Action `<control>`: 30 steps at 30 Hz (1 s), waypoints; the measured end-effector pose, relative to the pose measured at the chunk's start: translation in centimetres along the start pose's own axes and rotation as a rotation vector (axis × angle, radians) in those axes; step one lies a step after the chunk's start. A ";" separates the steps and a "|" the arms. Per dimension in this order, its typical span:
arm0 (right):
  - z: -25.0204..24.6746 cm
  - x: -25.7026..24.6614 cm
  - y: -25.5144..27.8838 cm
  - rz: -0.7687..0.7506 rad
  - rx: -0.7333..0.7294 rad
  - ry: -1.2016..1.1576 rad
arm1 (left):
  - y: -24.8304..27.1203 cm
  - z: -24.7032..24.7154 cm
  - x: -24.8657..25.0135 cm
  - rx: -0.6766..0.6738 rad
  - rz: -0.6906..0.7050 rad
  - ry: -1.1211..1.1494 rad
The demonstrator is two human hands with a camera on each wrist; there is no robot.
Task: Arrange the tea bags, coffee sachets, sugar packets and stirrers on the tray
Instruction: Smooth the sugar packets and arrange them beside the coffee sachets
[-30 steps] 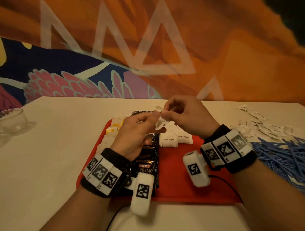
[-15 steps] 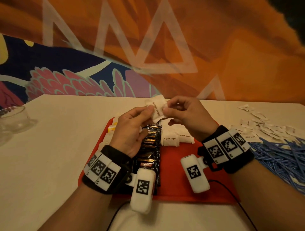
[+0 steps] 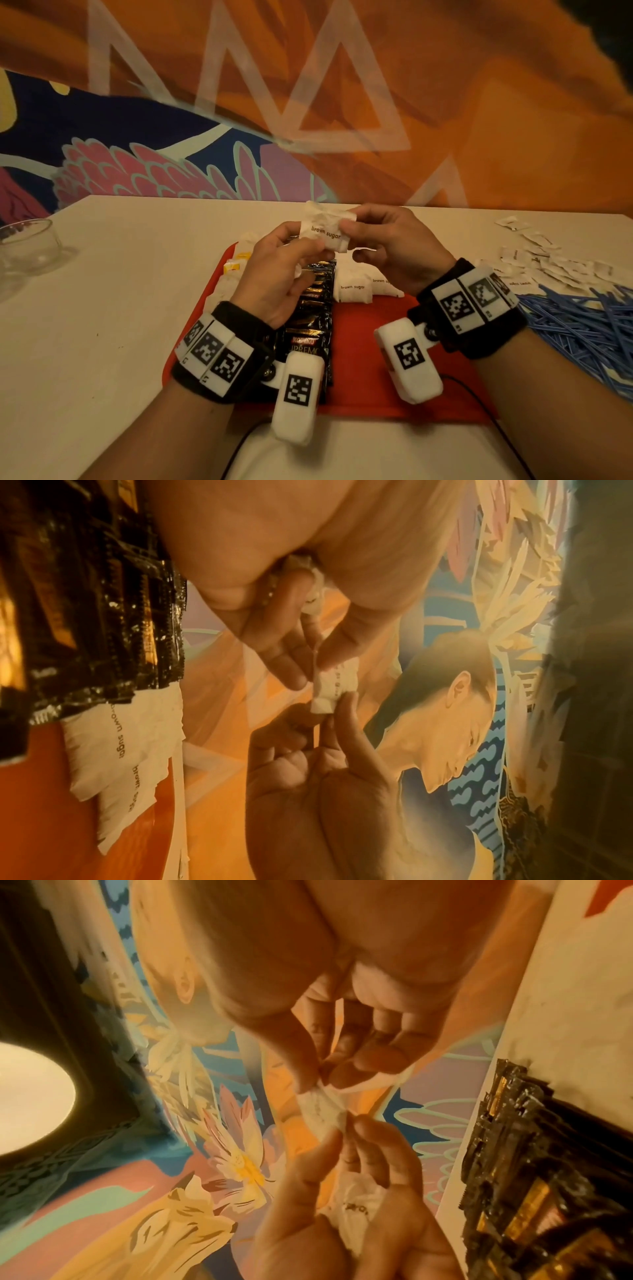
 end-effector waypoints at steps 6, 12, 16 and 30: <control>-0.4 0.1 0.0 0.036 0.066 0.055 | 0.5 0.4 0.7 0.025 0.034 -0.016; -0.4 0.1 0.0 0.026 0.065 0.049 | 0.5 0.1 1.3 0.086 0.098 -0.045; 0.1 -0.3 0.0 -0.063 0.036 0.269 | 0.6 -0.2 1.5 0.099 0.092 -0.047; -7.2 3.0 0.1 0.303 0.130 0.551 | 0.2 -1.3 1.3 0.144 0.054 -0.101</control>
Point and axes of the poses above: each hand's wrist, its own y-axis away from the middle knuckle, its own z-axis out of the palm, x = y × z, the point moved 9 cm from there along -y, towards the middle knuckle, and after that the axes turned 11 degrees about z, right-handed, at the moved point
